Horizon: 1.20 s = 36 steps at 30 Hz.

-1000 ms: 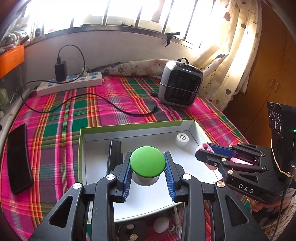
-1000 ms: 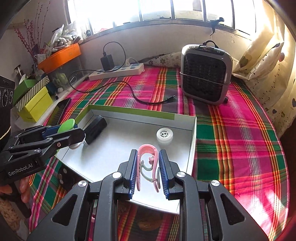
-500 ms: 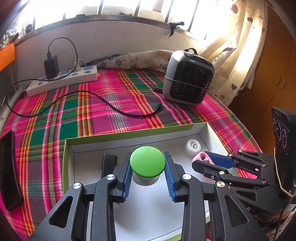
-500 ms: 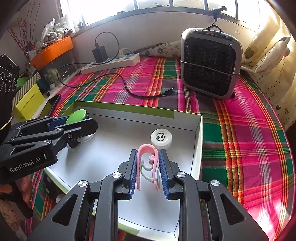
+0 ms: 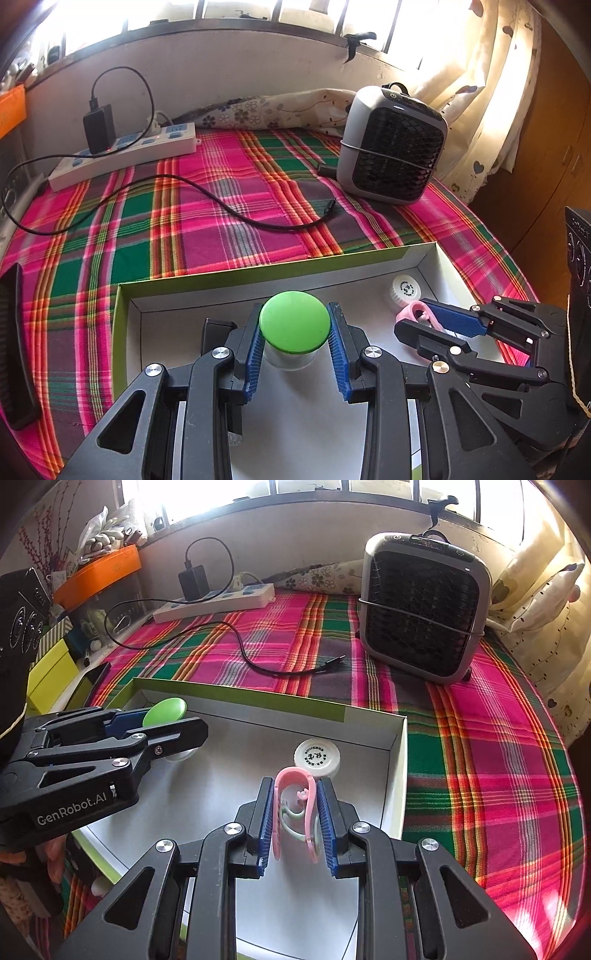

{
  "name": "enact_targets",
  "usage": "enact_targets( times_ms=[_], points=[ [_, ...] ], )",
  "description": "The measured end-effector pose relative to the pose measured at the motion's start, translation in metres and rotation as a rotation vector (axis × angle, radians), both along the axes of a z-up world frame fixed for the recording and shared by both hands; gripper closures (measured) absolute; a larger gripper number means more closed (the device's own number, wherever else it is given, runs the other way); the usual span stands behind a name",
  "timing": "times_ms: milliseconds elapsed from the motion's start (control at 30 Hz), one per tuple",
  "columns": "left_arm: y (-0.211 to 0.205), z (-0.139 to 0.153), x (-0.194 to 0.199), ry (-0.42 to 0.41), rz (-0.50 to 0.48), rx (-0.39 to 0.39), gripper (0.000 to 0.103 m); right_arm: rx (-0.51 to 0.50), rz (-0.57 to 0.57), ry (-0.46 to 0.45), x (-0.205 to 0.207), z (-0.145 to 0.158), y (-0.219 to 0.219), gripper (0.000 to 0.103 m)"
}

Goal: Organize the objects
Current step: 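Lift the green lamp and pink clip and carry them over the box, then lower both items into the box and open both tools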

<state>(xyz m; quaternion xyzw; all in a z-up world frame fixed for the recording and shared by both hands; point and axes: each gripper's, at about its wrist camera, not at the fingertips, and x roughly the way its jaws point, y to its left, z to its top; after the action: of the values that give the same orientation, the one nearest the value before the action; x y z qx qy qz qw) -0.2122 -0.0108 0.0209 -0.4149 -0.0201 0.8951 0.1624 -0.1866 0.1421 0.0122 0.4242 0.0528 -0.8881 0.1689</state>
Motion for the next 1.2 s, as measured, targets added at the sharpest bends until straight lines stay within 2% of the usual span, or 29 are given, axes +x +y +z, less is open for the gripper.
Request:
enact_targets(
  times_ms=[767, 867, 967, 1200],
  points=[
    [0.0033, -0.0066, -0.0087, -0.046, -0.006, -0.011, 0.072, 0.039, -0.001, 0.023, -0.0005, -0.0014, -0.0034, 0.079],
    [0.0033, -0.0071, -0.0088, -0.048, -0.009, -0.009, 0.072, 0.037, -0.001, 0.023, -0.0006, -0.0007, -0.0033, 0.075],
    [0.0031, -0.0072, -0.0086, -0.048, -0.01, -0.008, 0.071, 0.035, -0.001, 0.029, -0.0001, 0.0005, -0.0028, 0.064],
    [0.0019, -0.0065, -0.0071, -0.044, -0.005, -0.007, 0.066, 0.029, -0.005, 0.031, 0.0009, 0.0022, -0.0022, 0.059]
  ],
)
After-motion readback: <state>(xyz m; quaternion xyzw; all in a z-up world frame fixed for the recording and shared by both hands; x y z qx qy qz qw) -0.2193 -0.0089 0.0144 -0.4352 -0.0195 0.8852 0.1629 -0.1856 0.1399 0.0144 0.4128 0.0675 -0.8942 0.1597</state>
